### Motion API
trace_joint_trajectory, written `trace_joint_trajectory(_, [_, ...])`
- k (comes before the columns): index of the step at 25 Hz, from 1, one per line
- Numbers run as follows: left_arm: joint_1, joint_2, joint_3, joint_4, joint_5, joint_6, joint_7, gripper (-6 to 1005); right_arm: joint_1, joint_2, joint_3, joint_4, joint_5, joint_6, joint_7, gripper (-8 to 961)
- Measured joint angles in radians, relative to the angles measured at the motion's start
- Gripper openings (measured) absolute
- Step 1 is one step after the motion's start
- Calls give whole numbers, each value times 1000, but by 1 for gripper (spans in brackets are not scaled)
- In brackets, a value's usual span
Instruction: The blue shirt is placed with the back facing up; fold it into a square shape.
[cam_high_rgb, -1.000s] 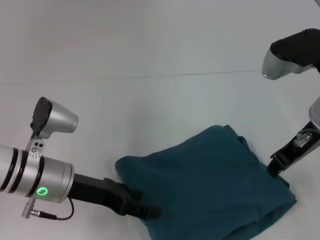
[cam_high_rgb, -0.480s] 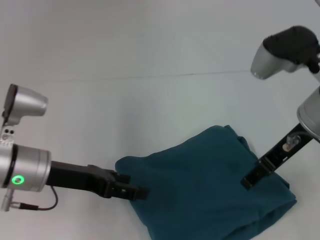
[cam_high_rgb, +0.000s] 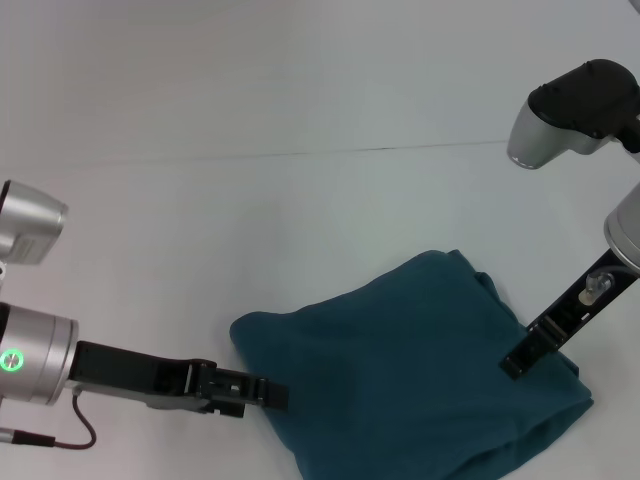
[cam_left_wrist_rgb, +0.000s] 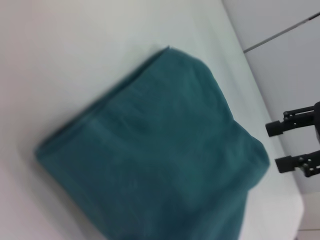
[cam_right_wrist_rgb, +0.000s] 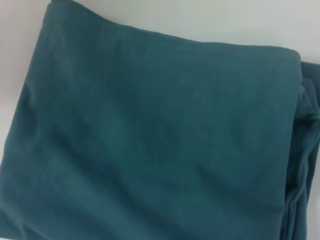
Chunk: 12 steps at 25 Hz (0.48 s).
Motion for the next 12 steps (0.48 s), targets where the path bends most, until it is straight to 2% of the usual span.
trace_joint_trajectory(4, [0,-5,17,25,2,24,-87,887,5,0,0,6,-9,0,-26,799])
trace_joint_trajectory(5, [1,-8,56,53,15,37,-157,887,6,0,0,6,-12,1,-31,799])
trace_joint_trajectory(8, [2,-13,85,64,22,38,-183,887,8,1,-1,6,-14,5,-44,799])
trace_joint_trajectory(9, [1,-24,150,72,29,32,-226,887,9,1,-1,6,-14,6,-48,799])
trace_joint_trajectory(12, [-4,-30,187,72,37,24,-254,887,12,3,-1,6,-14,7,-56,799])
